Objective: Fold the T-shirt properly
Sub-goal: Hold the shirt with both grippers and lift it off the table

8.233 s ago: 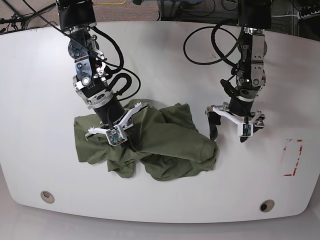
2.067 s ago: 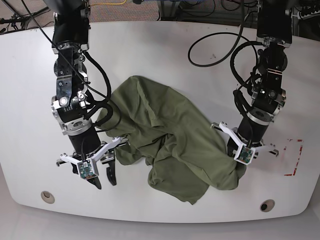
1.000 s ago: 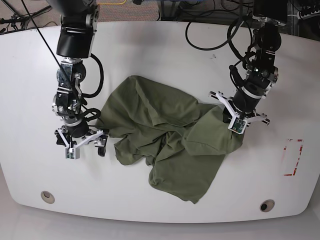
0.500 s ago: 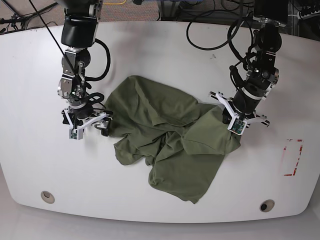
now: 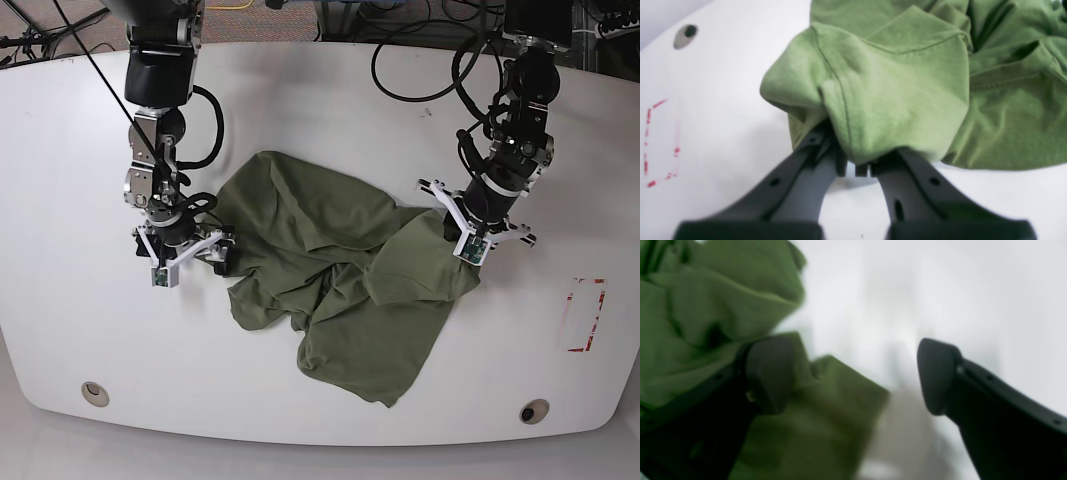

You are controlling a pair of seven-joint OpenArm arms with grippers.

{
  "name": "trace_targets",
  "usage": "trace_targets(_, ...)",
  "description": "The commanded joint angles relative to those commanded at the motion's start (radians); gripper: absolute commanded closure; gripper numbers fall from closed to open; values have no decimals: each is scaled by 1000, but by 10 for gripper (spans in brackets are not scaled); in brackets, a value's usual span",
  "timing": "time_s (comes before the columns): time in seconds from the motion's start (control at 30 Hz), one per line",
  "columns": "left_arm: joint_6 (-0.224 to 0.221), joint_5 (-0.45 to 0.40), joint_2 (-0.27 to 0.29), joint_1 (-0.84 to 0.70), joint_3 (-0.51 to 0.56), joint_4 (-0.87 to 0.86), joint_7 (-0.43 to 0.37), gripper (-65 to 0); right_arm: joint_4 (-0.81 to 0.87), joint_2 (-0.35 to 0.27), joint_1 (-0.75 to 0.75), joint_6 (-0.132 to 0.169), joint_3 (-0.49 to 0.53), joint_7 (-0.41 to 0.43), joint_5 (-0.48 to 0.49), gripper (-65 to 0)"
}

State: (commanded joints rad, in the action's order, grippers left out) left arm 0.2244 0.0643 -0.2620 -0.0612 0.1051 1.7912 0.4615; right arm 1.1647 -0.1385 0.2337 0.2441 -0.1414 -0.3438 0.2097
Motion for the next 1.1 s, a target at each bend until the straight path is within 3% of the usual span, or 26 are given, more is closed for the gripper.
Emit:
trace_targets(0.2, -3, -2, 0, 5, -3, -10, 1, 0, 12, 25, -11, -2, 43, -22, 10, -556)
trace_targets(0.4, -3, -1, -4, 5, -5, -6, 4, 0, 15, 27, -24, 16, 57, -23, 13, -557)
trace_targets(0.67, -3, 3, -4, 6, -8, -5, 2, 0, 3, 26, -43, 83, 32, -24, 10, -520)
trace_targets(0.8, -4, 1, -3, 7, -8, -7, 3, 0, -8, 23, -47, 111, 26, -35, 7, -421)
trace_targets(0.87, -3, -3, 3, 7, -2, -7, 10, -4, -13, 24, -43, 117, 21, -36, 7, -187)
trace_targets(0.93, -2, -4, 3, 7, -2, -6, 10, -4, -14, 24, -45, 116, 18, -36, 8, -103)
trace_targets(1.1, -3, 1, 7, 8, -3, -9, 8, -3, -14, 23, -49, 103, 17, -33, 5, -33)
